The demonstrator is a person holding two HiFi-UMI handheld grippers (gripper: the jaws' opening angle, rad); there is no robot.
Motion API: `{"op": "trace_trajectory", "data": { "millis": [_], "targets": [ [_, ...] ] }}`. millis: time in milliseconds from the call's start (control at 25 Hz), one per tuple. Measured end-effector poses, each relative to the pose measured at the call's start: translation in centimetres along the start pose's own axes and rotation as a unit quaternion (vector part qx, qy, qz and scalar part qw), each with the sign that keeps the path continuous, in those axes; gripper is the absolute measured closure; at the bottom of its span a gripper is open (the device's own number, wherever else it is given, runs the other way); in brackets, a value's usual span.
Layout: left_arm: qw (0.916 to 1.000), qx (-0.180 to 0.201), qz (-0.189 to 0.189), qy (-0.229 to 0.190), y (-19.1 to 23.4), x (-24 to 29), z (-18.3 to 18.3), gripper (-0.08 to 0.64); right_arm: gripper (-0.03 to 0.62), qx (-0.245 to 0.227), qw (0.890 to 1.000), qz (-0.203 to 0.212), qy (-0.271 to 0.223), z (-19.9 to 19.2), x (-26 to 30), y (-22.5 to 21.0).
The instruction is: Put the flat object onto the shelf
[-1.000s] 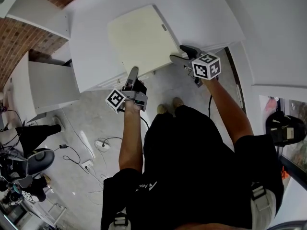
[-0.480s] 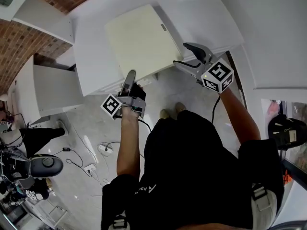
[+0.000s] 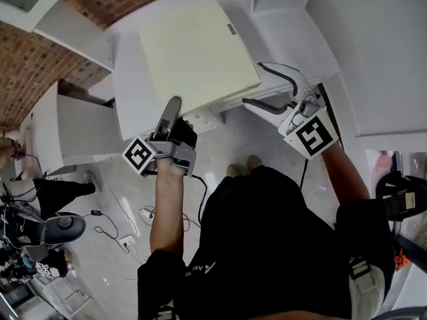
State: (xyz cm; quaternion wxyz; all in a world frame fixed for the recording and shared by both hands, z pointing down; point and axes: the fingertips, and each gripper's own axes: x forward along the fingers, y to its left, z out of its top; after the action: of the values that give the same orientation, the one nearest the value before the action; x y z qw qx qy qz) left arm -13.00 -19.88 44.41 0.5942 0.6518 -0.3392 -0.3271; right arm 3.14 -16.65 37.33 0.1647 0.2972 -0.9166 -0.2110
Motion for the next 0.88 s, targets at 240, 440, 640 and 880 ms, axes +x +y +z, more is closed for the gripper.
{"op": "trace_trajectory", "data": {
  "millis": [240,440,640,880],
  "targets": [
    [0.9997,0.009,-0.021,0.0,-6.9,0.8,0.3,0.291,0.267,-0.039,0.999,-0.019,-0.026,3.9,-2.1,-2.5],
    [0.9987,0.026,-0.043,-0.005,-12.0,2.1,0.9,0.29,0.267,-0.085,0.995,-0.028,-0.036,6.6,-3.2,-4.8],
    [0.9976,0.038,-0.058,-0.002,-15.9,3.9,1.1,0.29,0.267,-0.136,0.989,-0.034,-0.037,9.3,-3.1,-7.4],
    [0.9953,0.036,-0.089,-0.01,-20.5,6.2,1.7,0.29,0.258,-0.203,0.978,-0.04,-0.031,12.7,-2.5,-10.1]
  ]
}}
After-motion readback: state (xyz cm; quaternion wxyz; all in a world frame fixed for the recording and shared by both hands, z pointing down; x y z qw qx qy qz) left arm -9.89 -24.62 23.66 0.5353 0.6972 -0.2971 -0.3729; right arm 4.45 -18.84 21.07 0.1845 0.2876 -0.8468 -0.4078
